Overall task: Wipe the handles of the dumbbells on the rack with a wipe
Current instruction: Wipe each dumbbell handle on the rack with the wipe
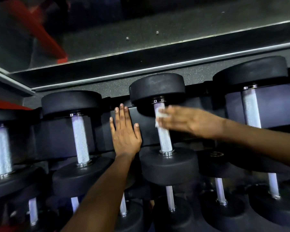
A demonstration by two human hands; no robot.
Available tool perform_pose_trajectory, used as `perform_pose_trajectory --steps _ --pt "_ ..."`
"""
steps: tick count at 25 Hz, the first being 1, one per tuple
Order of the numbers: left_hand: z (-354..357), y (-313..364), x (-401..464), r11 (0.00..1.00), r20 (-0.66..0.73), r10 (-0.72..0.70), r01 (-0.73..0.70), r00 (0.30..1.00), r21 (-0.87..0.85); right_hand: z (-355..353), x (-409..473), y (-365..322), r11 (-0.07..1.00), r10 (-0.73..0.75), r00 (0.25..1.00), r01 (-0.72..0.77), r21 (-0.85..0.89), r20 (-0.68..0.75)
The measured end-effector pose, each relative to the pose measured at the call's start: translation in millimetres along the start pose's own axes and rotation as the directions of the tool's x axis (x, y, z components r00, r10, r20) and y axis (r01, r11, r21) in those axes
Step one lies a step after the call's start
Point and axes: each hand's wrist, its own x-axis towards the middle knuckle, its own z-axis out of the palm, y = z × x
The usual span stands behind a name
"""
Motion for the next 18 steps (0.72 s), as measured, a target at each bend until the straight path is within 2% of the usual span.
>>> perform_pose_trajectory --steps 2,4,5,6,8,9,10,11,12,13,15,18 --pt "0 1 1 1.0 -0.005 0.005 -0.005 1.0 0.006 13 -20 -1 0.955 -0.213 0.976 0.219 -0.199 0.048" --pt "-1 2 1 1.0 -0.007 0.001 -0.001 1.0 0.004 5 -8 16 0.937 -0.329 0.935 0.341 -0.077 0.134" --pt "-1 2 1 1.0 -0.012 0.004 -0.004 1.0 0.006 -1 3 24 0.96 -0.275 0.955 0.279 -0.024 0.114" --pt "-1 2 2 1.0 -0.017 0.007 -0.007 1.0 0.009 -7 11 29 0.988 -0.154 0.986 0.154 0.004 0.067" --pt "-1 2 2 1.0 -0.02 0.01 -0.01 1.0 0.011 3 7 22 0.962 -0.226 0.974 0.226 -0.151 0.021" --pt "-1 2 1 1.0 -0.019 0.01 -0.01 1.0 0.009 8 2 8 0.917 -0.315 0.942 0.334 -0.217 0.119" --pt "-1 2 2 1.0 -0.017 0.008 -0.008 1.0 0.009 9 -1 -5 0.907 -0.369 0.905 0.4 -0.132 0.211" --pt "-1 2 1 1.0 -0.014 0.006 -0.005 1.0 0.008 5 0 -3 0.92 -0.367 0.892 0.39 -0.038 0.265" --pt "-1 2 1 1.0 -0.012 0.005 -0.005 1.0 0.007 -5 7 7 0.92 -0.38 0.887 0.392 0.007 0.261" --pt "-1 2 1 1.0 -0.014 0.007 -0.007 1.0 0.008 -10 15 21 0.941 -0.33 0.933 0.337 -0.024 0.146" --pt "-1 1 1 1.0 -0.016 0.01 -0.01 1.0 0.016 -15 27 24 0.985 -0.172 0.985 0.173 -0.014 0.033" --pt "-1 2 2 1.0 -0.015 0.01 -0.009 1.0 0.02 0 11 -19 0.955 -0.297 0.934 0.289 0.069 0.197"
